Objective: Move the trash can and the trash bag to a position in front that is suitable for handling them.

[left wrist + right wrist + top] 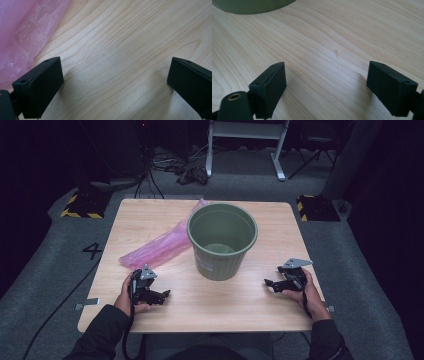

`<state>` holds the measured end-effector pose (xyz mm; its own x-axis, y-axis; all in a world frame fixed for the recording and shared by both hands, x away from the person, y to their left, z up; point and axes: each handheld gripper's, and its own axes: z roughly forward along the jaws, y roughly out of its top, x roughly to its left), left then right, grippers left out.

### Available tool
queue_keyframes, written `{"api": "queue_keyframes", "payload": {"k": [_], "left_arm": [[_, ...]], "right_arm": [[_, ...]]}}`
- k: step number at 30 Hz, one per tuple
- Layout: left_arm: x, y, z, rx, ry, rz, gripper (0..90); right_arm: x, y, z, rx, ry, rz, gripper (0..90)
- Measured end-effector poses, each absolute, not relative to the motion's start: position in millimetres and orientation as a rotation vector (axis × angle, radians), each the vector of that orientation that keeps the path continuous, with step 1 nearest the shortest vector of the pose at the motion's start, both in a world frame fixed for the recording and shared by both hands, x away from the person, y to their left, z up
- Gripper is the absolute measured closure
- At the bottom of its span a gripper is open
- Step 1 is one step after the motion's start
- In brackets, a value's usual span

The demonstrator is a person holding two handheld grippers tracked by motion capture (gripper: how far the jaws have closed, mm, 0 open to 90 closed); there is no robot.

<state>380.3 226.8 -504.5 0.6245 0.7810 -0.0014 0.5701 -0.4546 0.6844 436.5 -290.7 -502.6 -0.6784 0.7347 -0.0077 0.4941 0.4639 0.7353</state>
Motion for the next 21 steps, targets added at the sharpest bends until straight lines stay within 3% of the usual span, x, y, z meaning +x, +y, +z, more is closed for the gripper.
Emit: {"api": "queue_keyframes", "payload": {"k": [12, 21], "left_arm": [[380, 210, -505, 2.229, 0.938, 0.362, 0.3], [409, 176, -504, 2.273, 0.813, 0.306, 0.3]], "right_arm": [[437, -291, -503, 1.041, 2.394, 1.044, 15.4], [436, -290, -503, 1.050, 2.388, 1.041, 15.5]]}}
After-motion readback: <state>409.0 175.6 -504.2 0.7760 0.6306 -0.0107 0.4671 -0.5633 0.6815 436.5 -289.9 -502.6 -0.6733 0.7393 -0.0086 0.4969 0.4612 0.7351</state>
